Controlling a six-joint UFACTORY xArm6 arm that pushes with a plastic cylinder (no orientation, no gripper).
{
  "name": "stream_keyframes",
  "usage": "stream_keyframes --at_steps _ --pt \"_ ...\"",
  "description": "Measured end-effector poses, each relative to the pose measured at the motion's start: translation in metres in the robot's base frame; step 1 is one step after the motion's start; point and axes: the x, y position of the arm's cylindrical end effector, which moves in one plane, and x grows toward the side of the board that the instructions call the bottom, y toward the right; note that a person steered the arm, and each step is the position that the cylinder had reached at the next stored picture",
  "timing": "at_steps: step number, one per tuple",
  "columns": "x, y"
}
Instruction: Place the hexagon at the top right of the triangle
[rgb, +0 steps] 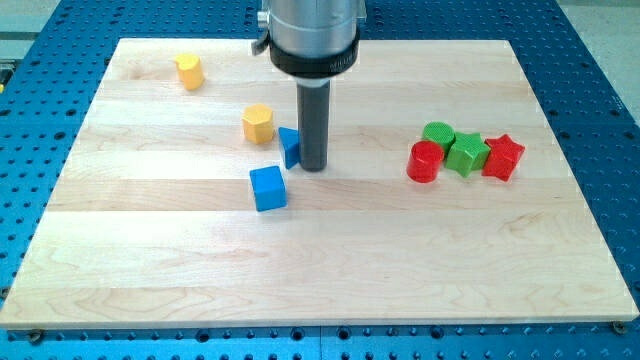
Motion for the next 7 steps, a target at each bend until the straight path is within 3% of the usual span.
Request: stream_keyframes --at_steps 2,3,4,5,6,7 --pt "-0.008 -0.022" --pt "-0.081 0.017" --pt "-0.092 -0.038" --pt "-0.095 -0.074" --pt "-0.070 -0.108" --pt "-0.053 -0.066"
